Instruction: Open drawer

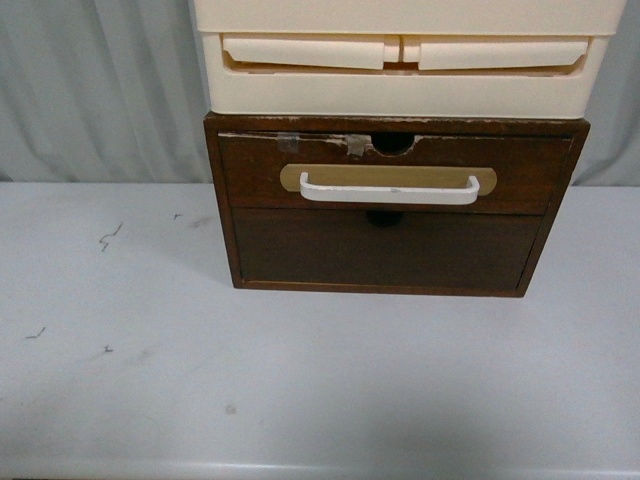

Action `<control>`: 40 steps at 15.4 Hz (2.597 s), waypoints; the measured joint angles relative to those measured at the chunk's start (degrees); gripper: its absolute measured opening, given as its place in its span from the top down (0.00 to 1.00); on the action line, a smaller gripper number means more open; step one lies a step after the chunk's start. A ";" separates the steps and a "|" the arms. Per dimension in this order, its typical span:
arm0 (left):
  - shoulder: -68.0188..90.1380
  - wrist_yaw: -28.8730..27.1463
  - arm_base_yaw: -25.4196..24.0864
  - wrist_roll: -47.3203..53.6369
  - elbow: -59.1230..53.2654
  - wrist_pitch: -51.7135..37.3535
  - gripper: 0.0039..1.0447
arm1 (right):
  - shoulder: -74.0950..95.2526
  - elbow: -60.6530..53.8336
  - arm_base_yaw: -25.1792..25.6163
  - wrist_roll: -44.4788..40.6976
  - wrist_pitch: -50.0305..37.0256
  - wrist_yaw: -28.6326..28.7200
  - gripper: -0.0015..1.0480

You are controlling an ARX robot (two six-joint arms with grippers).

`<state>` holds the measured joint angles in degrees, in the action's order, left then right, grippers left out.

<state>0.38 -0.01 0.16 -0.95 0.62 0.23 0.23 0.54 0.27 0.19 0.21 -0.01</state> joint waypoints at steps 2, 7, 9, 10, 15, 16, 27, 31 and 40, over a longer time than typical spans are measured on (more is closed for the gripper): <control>0.00 0.00 0.00 0.00 0.00 0.00 0.06 | 0.00 0.00 0.00 0.00 0.00 0.00 0.06; 0.00 0.00 0.00 0.00 0.00 -0.02 0.06 | 0.00 0.00 0.00 -0.02 0.00 0.00 0.06; 0.00 0.00 0.00 0.00 0.00 -0.02 0.06 | 0.00 0.00 0.00 -0.02 0.00 0.00 0.06; 0.00 0.00 0.00 0.00 0.00 -0.02 0.06 | 0.00 0.00 0.00 -0.02 0.00 0.00 0.06; 0.00 0.00 0.00 0.00 0.00 -0.02 0.06 | 0.00 0.00 0.00 -0.02 0.00 0.00 0.06; 0.00 0.00 0.00 0.00 0.00 0.00 0.06 | 0.00 0.00 0.00 -0.02 0.00 0.00 0.06; 0.00 0.00 0.00 0.02 0.00 -0.02 0.06 | 0.00 0.00 0.00 -0.02 0.00 0.00 0.06; 0.00 0.00 0.00 0.00 0.00 -0.02 0.06 | 0.00 0.00 0.00 -0.02 0.00 0.00 0.06; 33.46 -6.93 -0.68 -10.19 10.99 -5.55 0.06 | 36.04 11.61 -2.84 3.04 -7.91 2.62 0.06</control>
<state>33.85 -6.94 -0.51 -11.14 11.62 -5.32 36.27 12.14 -2.57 3.22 -7.70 2.61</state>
